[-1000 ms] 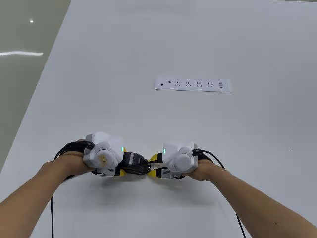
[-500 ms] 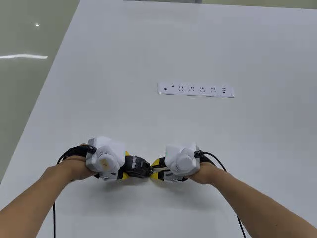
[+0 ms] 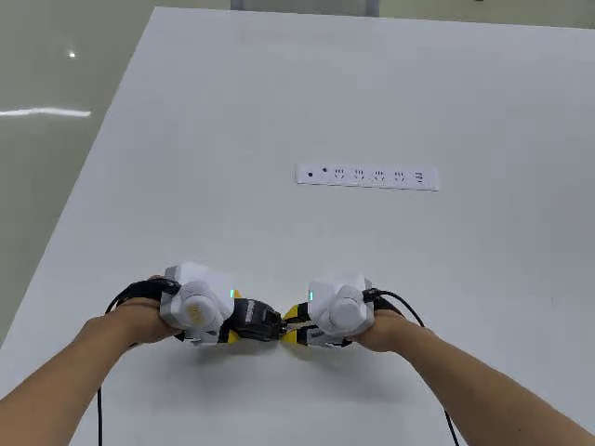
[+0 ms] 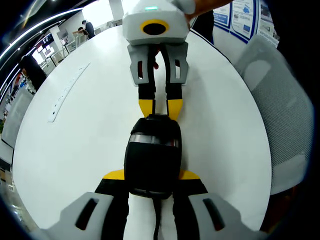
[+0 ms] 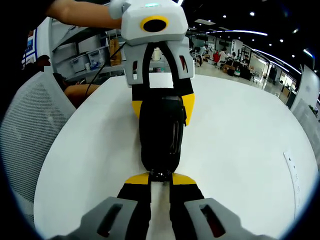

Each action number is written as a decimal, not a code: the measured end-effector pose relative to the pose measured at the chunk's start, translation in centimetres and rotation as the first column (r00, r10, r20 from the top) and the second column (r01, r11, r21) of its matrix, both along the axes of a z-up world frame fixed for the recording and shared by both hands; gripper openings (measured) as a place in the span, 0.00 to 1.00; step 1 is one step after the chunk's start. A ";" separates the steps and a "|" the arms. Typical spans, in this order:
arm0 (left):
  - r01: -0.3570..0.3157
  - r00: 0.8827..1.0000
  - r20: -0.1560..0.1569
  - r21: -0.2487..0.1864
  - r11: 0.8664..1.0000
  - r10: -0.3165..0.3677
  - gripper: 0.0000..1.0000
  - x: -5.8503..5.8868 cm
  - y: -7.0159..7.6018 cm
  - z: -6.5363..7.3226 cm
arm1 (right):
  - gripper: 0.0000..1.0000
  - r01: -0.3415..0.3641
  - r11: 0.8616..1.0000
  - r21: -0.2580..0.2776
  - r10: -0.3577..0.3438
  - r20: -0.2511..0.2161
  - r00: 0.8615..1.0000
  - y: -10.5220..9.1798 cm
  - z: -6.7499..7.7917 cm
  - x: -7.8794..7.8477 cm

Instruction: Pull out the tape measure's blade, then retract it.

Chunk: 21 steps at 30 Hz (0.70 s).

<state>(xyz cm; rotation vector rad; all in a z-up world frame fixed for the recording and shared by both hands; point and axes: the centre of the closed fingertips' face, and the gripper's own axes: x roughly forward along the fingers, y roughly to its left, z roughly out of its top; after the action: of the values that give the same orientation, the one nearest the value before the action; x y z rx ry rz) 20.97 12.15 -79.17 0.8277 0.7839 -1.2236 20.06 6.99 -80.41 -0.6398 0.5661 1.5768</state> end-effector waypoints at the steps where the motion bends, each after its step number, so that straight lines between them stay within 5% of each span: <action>1: 0.000 1.000 0.001 0.001 1.000 0.000 0.28 0.1 0.1 0.0 | 0.12 -0.003 1.000 -0.001 0.003 0.000 1.000 0.0 0.0 0.0; 21: -0.008 1.000 -0.002 0.003 1.000 0.008 0.28 0.0 0.3 -0.1 | 0.12 -0.021 1.000 0.001 0.021 0.004 1.000 0.0 0.1 0.0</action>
<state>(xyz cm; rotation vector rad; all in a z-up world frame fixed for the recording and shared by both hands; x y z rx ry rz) 20.93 12.49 -79.24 0.8251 0.7895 -1.2167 20.05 6.94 -80.33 -0.6497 0.5577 1.5951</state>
